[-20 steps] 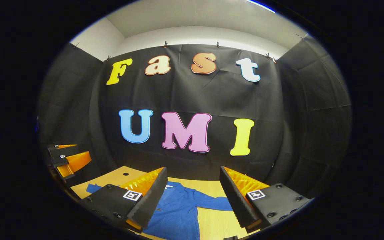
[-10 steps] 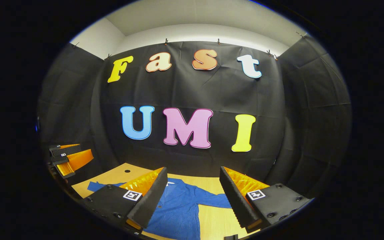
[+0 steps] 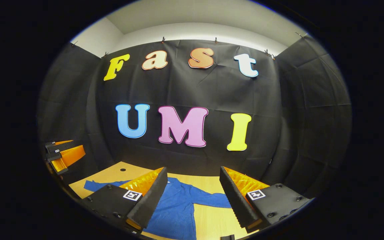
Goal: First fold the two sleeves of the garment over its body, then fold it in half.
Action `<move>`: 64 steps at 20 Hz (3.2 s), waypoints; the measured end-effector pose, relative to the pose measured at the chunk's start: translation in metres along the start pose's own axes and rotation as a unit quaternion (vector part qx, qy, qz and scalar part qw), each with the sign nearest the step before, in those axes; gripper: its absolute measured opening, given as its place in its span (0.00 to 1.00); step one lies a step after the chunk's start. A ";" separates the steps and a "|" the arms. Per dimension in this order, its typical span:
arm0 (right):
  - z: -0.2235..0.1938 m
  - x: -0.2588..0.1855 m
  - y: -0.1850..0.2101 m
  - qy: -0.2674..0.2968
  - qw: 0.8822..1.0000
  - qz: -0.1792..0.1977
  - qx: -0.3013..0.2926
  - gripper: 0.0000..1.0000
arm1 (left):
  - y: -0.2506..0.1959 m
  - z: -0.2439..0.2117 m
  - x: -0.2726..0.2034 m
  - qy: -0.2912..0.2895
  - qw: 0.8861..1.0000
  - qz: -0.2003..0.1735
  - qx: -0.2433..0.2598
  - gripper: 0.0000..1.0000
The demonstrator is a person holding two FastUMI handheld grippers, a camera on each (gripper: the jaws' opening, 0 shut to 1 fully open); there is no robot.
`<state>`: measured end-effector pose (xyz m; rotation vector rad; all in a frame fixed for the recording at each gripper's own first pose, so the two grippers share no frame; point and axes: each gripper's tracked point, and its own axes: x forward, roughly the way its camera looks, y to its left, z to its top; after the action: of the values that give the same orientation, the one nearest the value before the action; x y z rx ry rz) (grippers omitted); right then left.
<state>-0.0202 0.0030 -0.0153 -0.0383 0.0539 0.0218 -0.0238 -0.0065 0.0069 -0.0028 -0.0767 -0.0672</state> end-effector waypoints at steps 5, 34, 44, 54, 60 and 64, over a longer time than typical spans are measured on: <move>0.019 0.010 -0.013 -0.020 1.000 -0.011 -0.020 0.94 | 0.011 0.010 0.004 -0.011 1.000 0.010 0.000 0.82; -0.430 0.167 -0.332 0.359 0.910 -0.179 0.101 1.00 | -0.075 -0.081 0.145 0.125 0.991 0.048 -0.001 0.82; -0.477 0.164 -0.355 0.407 0.876 -0.200 0.166 0.83 | -0.113 -0.096 0.177 0.148 0.988 0.044 0.029 0.82; -0.476 0.170 -0.348 0.403 0.876 -0.222 0.142 0.19 | -0.122 -0.089 0.184 0.133 0.990 0.023 0.044 0.82; -0.441 0.180 -0.319 0.377 0.891 -0.211 0.142 0.00 | -0.087 -0.097 0.160 0.146 0.988 0.049 0.027 0.82; -0.365 0.188 -0.282 0.317 0.919 -0.199 0.127 0.06 | -0.071 -0.102 0.148 0.148 0.988 0.047 0.007 0.82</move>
<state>0.1541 -0.2892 -0.3794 0.2065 0.6981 -0.4090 0.1270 -0.0878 -0.0838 0.0173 0.2196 0.0278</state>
